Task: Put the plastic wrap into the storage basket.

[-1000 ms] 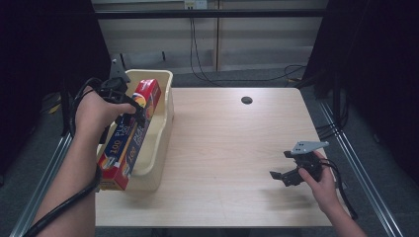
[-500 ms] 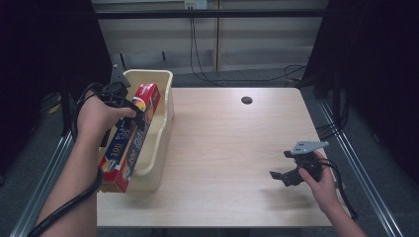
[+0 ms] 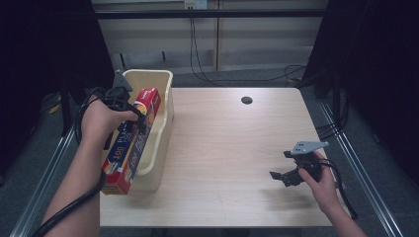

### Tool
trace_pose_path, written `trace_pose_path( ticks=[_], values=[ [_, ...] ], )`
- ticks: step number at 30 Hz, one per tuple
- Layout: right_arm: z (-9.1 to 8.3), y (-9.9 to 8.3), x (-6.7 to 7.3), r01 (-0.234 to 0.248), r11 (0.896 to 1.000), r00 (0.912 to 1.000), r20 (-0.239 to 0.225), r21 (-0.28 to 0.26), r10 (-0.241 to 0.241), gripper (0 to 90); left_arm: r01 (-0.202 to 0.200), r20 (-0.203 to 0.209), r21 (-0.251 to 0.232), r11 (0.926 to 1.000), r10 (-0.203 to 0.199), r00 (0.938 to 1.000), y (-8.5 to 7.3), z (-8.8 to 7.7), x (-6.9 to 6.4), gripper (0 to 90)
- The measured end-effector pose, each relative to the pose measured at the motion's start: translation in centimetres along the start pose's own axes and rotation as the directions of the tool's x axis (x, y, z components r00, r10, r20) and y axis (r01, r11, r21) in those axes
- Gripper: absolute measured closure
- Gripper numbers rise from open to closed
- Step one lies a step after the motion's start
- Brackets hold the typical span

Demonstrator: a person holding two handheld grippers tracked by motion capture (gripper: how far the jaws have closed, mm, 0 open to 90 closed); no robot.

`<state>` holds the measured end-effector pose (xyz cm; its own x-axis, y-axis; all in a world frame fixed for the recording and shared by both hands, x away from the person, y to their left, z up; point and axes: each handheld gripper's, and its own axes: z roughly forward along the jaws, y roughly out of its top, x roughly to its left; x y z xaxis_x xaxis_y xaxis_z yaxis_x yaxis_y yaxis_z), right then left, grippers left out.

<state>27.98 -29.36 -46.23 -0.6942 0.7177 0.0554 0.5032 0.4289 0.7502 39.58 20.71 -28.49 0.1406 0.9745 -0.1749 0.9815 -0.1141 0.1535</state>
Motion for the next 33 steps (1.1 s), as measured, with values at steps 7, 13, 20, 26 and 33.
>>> trace_pose_path(
  ticks=[7, 13, 20, 26, 33],
  values=[
    [0.0, 0.0, 0.0, -0.002, 1.0, 1.0, 0.001, -0.001, 0.002, 2.1, 0.013, 0.01, 0.016, 0.9998, -0.013, 0.9999, 0.0, 0.8, 0.1, 40.6],
    [0.0, 0.0, 0.0, -0.004, 1.0, 1.0, 0.0, 0.0, 0.004, 2.1, 0.014, 0.017, 0.025, 0.9996, -0.014, 0.9998, 0.0, 1.4, 0.2, 40.5],
    [0.0, 0.0, 0.0, -0.004, 1.0, 1.0, -0.002, 0.002, 0.004, 2.1, 0.013, 0.014, 0.036, 0.9993, -0.013, 0.9998, 0.1, 2.0, 0.3, 40.5],
    [0.0, 0.0, 0.0, -0.004, 1.0, 1.0, -0.005, 0.002, 0.004, 2.2, 0.017, 0.018, 0.037, 0.9992, -0.017, 0.9997, 0.2, 2.4, 0.3, 40.4],
    [0.1, 0.0, 0.0, 0.001, 1.0, 1.0, -0.006, 0.003, -0.001, 2.2, 0.017, 0.017, 0.047, 0.9987, -0.018, 0.9997, 0.3, 2.9, 0.2, 40.3]
  ],
)
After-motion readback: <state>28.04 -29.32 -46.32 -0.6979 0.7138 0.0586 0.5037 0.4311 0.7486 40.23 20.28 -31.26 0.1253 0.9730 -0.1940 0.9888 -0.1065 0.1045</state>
